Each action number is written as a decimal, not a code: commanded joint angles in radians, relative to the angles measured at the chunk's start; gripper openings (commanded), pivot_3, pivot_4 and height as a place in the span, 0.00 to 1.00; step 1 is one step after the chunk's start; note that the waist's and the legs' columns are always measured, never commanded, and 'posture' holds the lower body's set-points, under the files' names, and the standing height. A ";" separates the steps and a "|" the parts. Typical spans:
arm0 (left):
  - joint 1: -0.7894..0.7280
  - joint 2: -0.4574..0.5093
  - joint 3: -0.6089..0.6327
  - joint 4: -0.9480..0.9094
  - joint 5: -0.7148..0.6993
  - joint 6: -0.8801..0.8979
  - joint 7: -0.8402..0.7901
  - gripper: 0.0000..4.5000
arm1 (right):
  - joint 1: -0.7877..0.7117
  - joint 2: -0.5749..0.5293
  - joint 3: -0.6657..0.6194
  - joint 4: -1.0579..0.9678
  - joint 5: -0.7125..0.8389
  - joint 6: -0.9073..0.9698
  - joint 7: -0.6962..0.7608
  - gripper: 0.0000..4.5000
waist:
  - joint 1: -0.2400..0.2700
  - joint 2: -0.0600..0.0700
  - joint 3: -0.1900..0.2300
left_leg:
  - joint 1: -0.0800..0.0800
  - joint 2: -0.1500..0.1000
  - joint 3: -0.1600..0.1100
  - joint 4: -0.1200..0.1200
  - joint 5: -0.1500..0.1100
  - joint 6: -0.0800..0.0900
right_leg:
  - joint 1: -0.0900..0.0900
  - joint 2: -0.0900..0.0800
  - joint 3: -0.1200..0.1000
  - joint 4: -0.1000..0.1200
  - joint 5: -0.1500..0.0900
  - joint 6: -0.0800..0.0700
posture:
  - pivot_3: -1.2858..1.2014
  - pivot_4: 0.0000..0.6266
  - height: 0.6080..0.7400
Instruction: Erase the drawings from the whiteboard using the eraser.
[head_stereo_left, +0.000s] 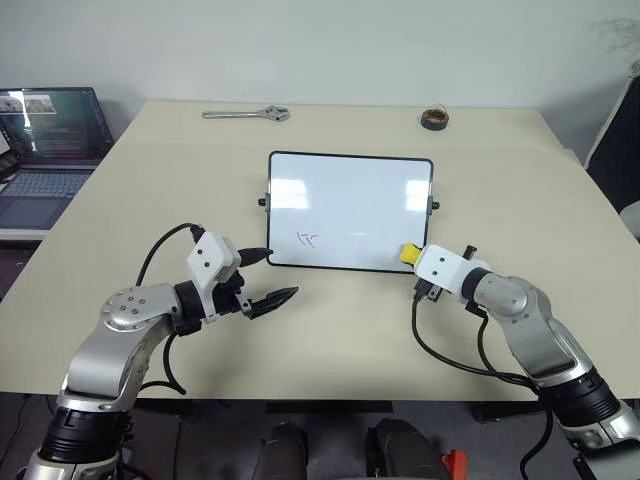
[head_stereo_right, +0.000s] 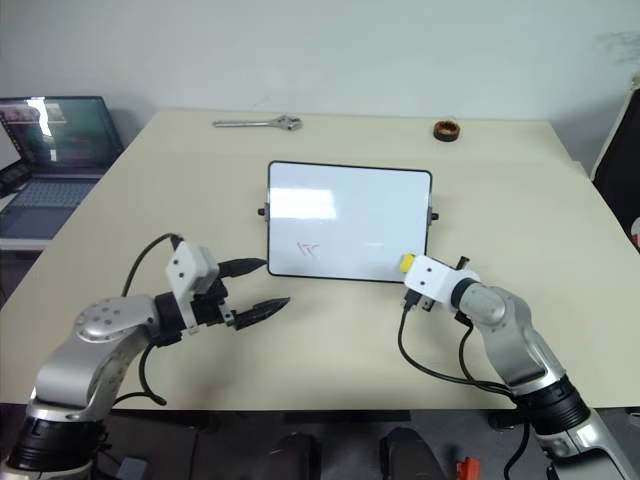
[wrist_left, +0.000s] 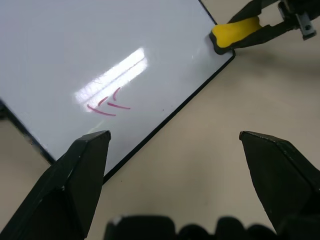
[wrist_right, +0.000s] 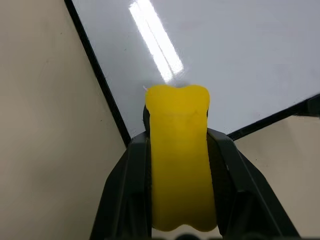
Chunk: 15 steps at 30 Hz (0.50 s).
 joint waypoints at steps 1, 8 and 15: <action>0.017 0.005 0.113 0.031 -0.011 -0.043 0.032 1.00 | 0.003 0.042 -0.104 -0.066 0.132 0.041 0.033 0.25 | -0.001 0.000 0.000 | 0.000 0.000 0.000 0.000 0.000 0.000 | 0.000 0.000 0.000 0.000 0.000 0.000 | 0.52 0.24 1.00; 0.049 -0.018 0.186 0.074 -0.010 -0.073 0.075 1.00 | 0.006 0.096 -0.193 -0.249 0.416 0.194 0.145 0.25 | 0.005 0.000 0.001 | -0.005 0.000 -0.001 0.000 0.000 0.000 | -0.003 -0.001 -0.001 -0.002 0.000 -0.001 | 0.52 0.24 1.00; 0.133 -0.013 0.243 0.057 -0.015 -0.062 0.114 1.00 | 0.006 0.065 -0.088 -0.297 0.492 0.268 0.188 0.25 | 0.005 0.000 0.001 | -0.006 0.001 -0.002 -0.001 0.000 0.000 | -0.003 -0.002 -0.002 -0.002 0.000 0.000 | 0.52 0.24 1.00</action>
